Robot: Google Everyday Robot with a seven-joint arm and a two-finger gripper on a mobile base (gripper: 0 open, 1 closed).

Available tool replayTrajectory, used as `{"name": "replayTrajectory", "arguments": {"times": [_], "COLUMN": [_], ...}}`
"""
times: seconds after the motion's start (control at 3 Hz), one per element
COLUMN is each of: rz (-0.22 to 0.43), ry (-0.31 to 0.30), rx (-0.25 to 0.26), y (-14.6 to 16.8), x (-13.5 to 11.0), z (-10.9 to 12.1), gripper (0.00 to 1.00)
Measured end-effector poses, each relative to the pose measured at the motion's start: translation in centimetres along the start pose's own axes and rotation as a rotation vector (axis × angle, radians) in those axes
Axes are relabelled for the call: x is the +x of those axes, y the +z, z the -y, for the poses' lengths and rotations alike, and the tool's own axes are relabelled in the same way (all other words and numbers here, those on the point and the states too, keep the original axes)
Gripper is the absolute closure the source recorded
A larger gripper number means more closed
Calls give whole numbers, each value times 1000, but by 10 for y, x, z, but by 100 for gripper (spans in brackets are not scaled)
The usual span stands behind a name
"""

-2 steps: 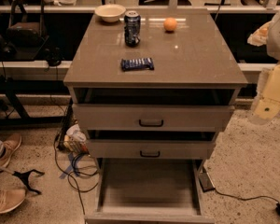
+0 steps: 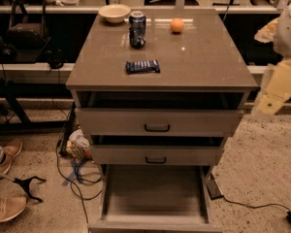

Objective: Place rxbar blueberry into bottom drawer

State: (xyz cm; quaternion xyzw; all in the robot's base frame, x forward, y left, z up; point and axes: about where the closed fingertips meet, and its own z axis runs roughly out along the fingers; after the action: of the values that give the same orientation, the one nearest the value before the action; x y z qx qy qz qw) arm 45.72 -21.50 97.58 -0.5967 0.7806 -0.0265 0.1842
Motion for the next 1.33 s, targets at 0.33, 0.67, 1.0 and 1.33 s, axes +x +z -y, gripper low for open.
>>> {"name": "replayTrajectory", "arguments": {"times": [0.33,0.67,1.0,1.33], "rz": [82,180,224,229], "ry": [19,53,68,72], "rx": [9,-7,-42,-52], "y": [20,64,100,106], "x": [-13,-42,-67,-68], "z": [29,68,89,89], "gripper": [0,0,0,0]}}
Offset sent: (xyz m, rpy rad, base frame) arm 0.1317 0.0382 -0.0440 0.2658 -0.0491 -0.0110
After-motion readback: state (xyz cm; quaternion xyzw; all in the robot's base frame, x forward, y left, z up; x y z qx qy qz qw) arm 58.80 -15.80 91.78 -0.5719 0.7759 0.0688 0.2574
